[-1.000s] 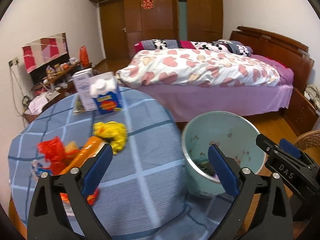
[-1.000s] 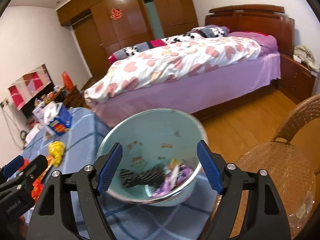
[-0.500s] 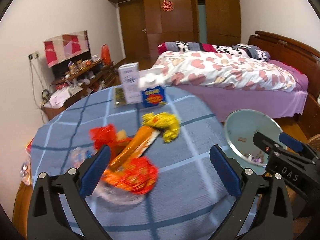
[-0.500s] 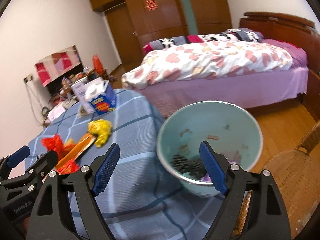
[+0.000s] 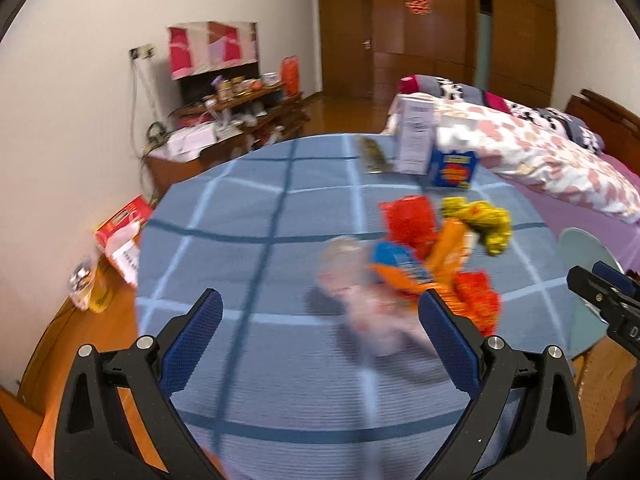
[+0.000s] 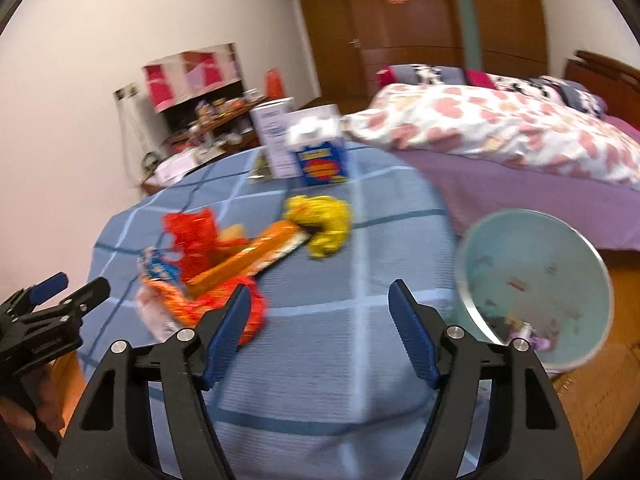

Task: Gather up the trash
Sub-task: 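Move both open tools back over the trash on the table, then grasp the clear plastic bag with left tool while right tool grasps orange-blue wrapper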

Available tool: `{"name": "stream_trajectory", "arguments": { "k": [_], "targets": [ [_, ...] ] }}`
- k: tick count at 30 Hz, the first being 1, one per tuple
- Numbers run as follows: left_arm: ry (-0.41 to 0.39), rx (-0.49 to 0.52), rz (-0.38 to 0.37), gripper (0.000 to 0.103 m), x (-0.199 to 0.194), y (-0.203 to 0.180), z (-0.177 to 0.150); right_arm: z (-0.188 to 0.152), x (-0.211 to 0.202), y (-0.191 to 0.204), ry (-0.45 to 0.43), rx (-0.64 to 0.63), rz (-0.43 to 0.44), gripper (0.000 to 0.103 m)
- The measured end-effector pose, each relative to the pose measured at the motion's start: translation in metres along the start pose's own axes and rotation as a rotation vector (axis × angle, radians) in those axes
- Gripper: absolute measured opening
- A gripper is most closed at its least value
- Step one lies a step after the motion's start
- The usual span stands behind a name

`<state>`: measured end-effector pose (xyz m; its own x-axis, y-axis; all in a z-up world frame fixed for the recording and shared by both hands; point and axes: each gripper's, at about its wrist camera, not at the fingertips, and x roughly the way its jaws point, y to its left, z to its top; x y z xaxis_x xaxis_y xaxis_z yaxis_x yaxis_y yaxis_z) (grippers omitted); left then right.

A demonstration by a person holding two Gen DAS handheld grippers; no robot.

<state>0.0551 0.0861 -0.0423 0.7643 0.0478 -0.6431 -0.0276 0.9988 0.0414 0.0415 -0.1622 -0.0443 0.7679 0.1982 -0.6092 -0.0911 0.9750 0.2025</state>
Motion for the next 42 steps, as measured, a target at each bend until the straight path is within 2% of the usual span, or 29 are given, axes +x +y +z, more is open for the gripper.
{"name": "stream_trajectory", "arguments": {
  "k": [6,12,14,16,18,20,24,30,33,34,36,40,41,42],
  "targets": [
    [0.025,-0.039,0.004,0.09,0.009,0.025,-0.004,-0.001,0.023,0.046,0.053,-0.095,0.099,0.068],
    [0.04,-0.06,0.009,0.088,0.016,0.039,-0.007,-0.007,0.049,0.084,0.103,-0.226,0.117,0.068],
    [0.041,-0.065,0.011,0.087,0.017,0.043,-0.008,-0.009,0.062,0.09,0.138,-0.239,0.125,0.063],
    [0.041,-0.069,0.012,0.087,0.018,0.047,-0.008,-0.01,0.07,0.09,0.164,-0.238,0.131,0.044],
    [0.043,-0.07,0.011,0.086,0.019,0.047,-0.008,-0.01,0.076,0.088,0.188,-0.221,0.145,0.035],
    [0.045,-0.067,0.007,0.086,0.019,0.047,-0.008,-0.011,0.076,0.085,0.194,-0.212,0.159,0.031],
    [0.047,-0.067,-0.023,0.085,0.019,0.04,-0.007,-0.006,0.065,0.082,0.174,-0.194,0.184,0.022],
    [0.046,-0.051,-0.065,0.085,0.02,0.015,-0.001,0.009,0.027,0.059,0.082,-0.109,0.219,0.021],
    [0.064,-0.038,-0.089,0.085,0.03,-0.004,0.0,0.015,0.011,0.041,0.031,-0.062,0.185,0.021],
    [0.072,-0.038,-0.092,0.083,0.034,-0.009,0.001,0.016,0.008,0.036,0.021,-0.05,0.171,0.021],
    [0.106,-0.048,-0.111,0.071,0.047,-0.02,-0.001,0.017,0.004,0.019,0.007,-0.002,0.136,0.021],
    [0.16,-0.066,-0.116,0.059,0.068,-0.03,-0.007,0.016,-0.001,-0.007,-0.002,0.066,0.098,0.021],
    [0.17,-0.073,-0.118,0.053,0.071,-0.031,-0.009,0.015,-0.003,-0.012,-0.003,0.073,0.091,0.021],
    [0.177,-0.076,-0.124,0.041,0.074,-0.032,-0.011,0.013,-0.004,-0.015,-0.004,0.078,0.085,0.021]
  ]
}}
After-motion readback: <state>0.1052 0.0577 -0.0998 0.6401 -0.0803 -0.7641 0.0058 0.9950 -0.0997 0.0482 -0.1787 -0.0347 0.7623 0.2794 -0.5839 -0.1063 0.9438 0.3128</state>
